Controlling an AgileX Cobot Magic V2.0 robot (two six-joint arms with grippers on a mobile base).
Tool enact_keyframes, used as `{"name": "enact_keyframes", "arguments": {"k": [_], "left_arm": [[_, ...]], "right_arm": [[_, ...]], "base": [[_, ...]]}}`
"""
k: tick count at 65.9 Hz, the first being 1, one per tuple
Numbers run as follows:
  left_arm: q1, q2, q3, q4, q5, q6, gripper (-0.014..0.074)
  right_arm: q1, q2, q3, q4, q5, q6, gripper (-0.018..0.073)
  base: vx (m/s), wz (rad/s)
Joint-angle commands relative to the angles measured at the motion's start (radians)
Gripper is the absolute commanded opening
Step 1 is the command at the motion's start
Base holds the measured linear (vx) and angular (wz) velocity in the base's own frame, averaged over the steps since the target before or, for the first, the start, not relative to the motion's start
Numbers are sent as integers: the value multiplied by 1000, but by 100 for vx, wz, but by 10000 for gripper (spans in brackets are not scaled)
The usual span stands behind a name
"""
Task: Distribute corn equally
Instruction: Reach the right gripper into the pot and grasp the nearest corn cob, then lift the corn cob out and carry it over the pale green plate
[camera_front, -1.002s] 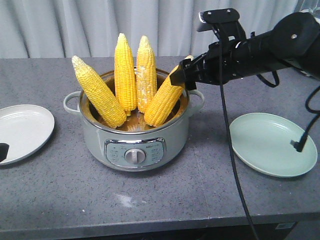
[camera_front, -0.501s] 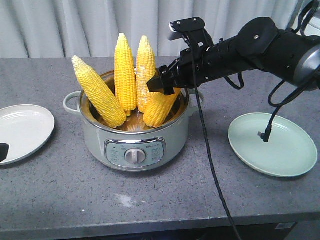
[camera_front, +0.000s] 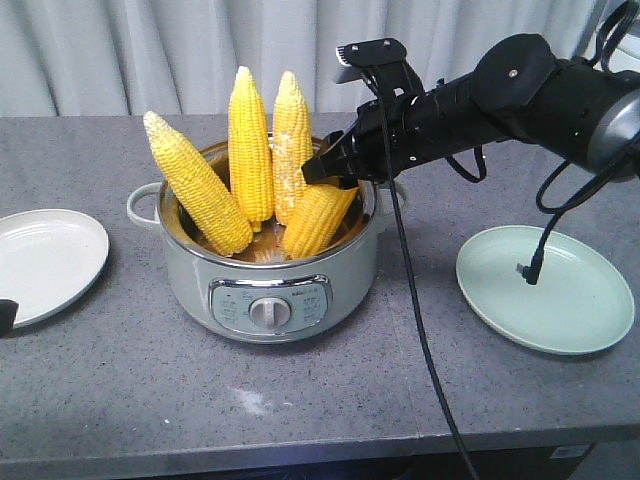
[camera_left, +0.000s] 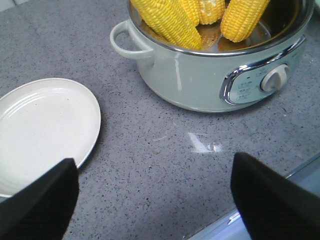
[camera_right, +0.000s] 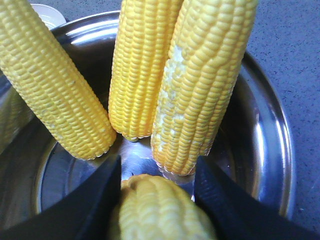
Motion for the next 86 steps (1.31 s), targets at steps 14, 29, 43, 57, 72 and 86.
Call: {"name": "enact_keyframes", "arguments": {"k": [14,29,43,57,72,86], "left_arm": [[-8,2,-32,-21,-52,0,585],[-8,2,-32,-21,-52,0,585],[-8,1,-32,-21,-53,0,585],[-8,1,-32,-21,-53,0,585],[-8,1,-32,-21,-53,0,585],[-8,1,-32,-21,-53,0,585]], "right_arm": [[-4,-97,-34,29,-9,-1,223],[-5,-217,-34,-13,-9,26,231],[-5,-339,-34,-226,-9,164,242],[-5,-425,-34,-546,81,433,245],[-125,-410,-77,-693,266,569,245],[-280,-349,-113,-640,423,552,245]], "base": [[0,0],[0,0],[0,0],[0,0],[0,0],[0,0]]}}
